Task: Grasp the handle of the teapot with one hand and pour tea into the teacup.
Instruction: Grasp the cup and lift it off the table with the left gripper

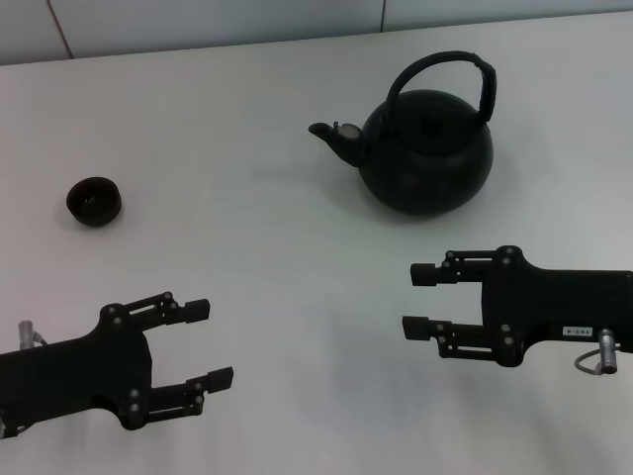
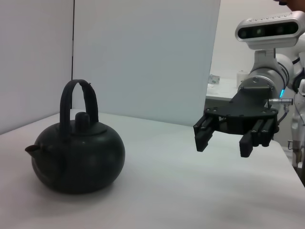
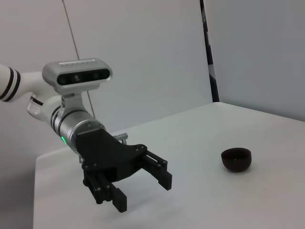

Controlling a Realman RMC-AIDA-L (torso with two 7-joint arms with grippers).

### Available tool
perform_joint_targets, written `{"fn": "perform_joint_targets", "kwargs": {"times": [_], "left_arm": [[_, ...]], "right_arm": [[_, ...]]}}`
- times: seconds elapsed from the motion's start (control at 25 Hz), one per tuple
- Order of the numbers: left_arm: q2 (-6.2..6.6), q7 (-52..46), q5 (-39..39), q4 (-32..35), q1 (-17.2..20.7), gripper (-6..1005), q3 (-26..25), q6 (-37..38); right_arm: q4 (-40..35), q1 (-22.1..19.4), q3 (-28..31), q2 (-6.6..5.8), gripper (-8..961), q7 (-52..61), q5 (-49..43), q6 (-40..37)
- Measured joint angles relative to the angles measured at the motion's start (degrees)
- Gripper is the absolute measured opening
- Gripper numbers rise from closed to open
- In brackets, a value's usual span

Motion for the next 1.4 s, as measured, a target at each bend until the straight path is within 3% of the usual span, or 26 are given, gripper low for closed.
{"fn": "perform_joint_targets", "kwargs": {"times": [0.72, 1.04, 1.4], "left_arm": [[0.02, 0.0, 0.1, 0.0, 0.1, 753, -0.3, -2.5], [-0.41, -1.0, -2.1, -0.7, -1.0, 747, -2.7, -12.4], [-0.52, 0.6, -15.1, -5.1, -2.0, 739, -3.3, -27.2]], "right_arm": [[0.3, 0.6, -0.5, 0.21, 599, 0.0, 0.2, 0.0], [0.6, 0.7, -1.6, 0.33, 599, -0.1, 1.0, 0.1], [0.6, 0.7, -1.9, 0.32, 599, -0.1, 1.9, 0.0]]}}
